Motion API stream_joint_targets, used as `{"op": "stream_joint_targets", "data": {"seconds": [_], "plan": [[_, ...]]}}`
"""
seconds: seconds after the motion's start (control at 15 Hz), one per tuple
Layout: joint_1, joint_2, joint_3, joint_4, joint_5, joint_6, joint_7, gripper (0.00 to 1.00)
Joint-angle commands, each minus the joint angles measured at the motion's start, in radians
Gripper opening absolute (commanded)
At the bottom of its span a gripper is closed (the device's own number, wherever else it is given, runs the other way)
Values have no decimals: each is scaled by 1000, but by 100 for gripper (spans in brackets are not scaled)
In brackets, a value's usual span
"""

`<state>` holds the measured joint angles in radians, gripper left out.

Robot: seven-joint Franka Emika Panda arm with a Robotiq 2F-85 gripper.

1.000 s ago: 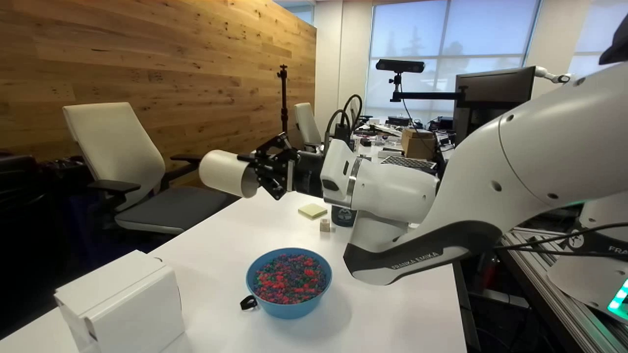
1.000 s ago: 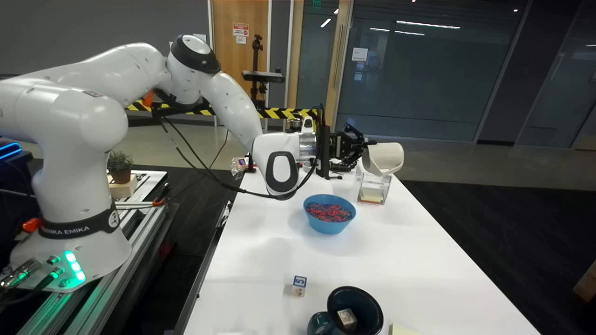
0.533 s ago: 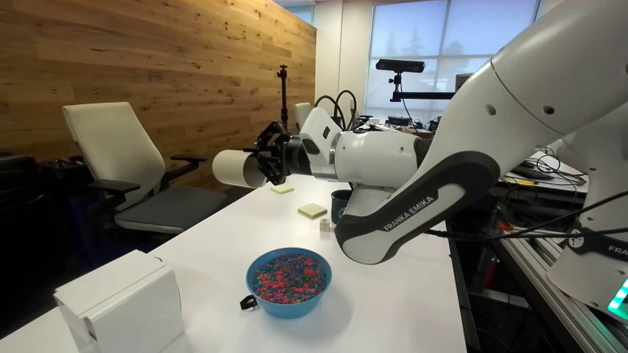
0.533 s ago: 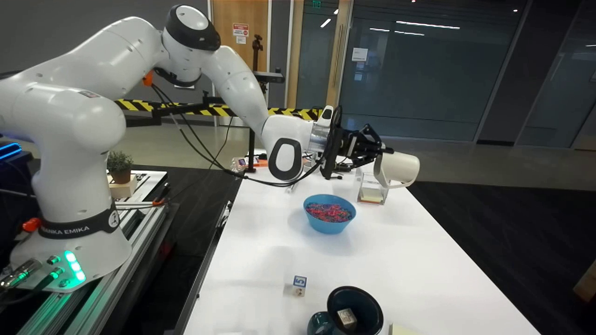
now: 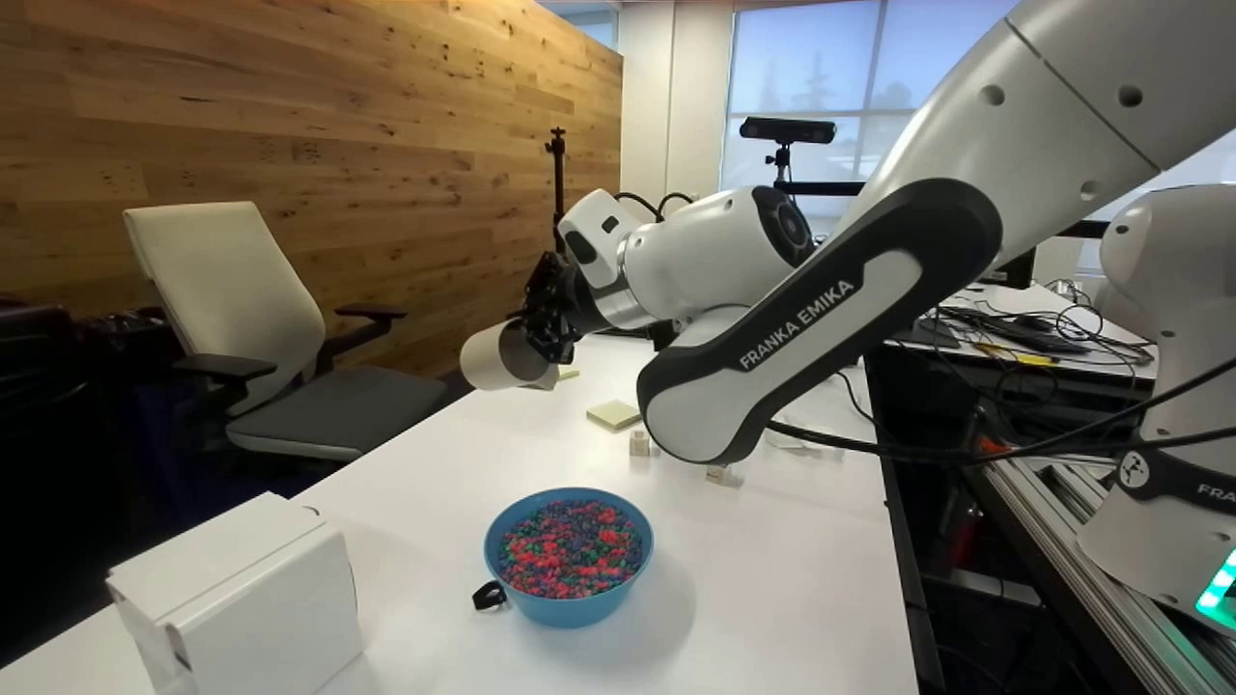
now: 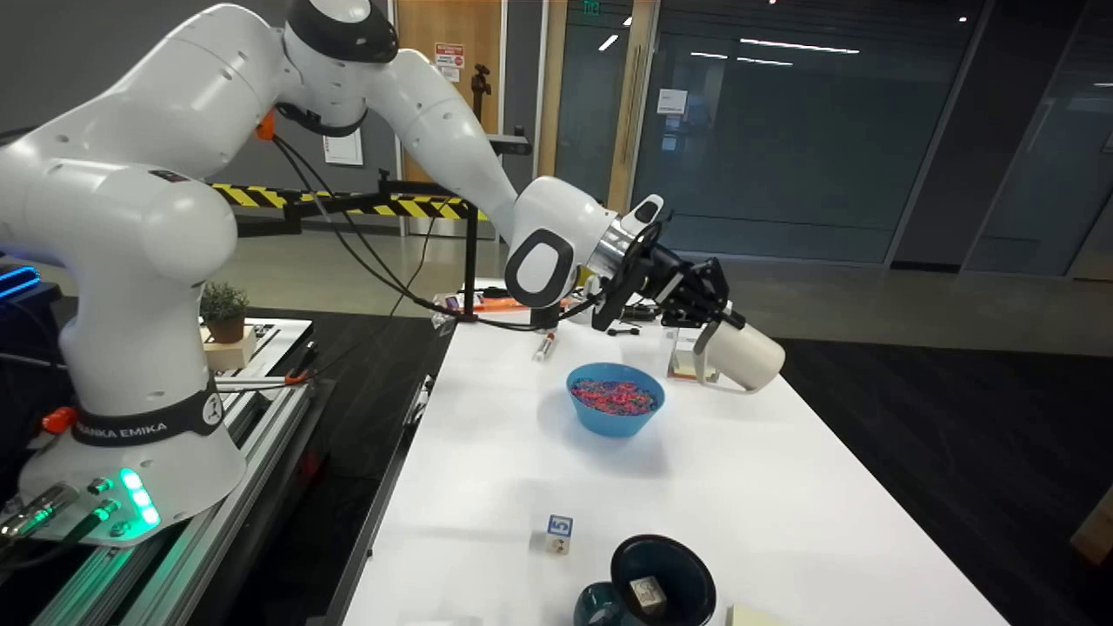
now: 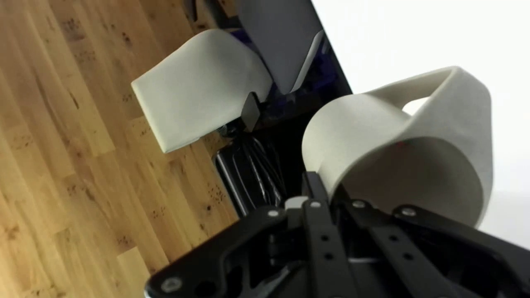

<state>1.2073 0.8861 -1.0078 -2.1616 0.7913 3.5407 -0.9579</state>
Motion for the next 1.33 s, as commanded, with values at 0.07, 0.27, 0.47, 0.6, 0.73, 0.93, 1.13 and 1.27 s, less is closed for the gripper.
{"op": "stream_joint_targets", "data": {"seconds": [0.07,0.27,0.47,0.6,0.73,0.93,1.13,1.27], "plan": [[80,-47,-77,-6,105,-237,42,1],[139,-29,-158,-6,149,-388,133,1],[124,-18,-148,1,121,-370,151,5],[135,-18,-155,1,128,-377,171,5],[136,-18,-155,0,130,-377,174,1],[175,71,-236,18,135,-565,285,1],[188,120,-303,49,97,-795,444,1],[184,147,-331,79,82,-911,539,1]]}}
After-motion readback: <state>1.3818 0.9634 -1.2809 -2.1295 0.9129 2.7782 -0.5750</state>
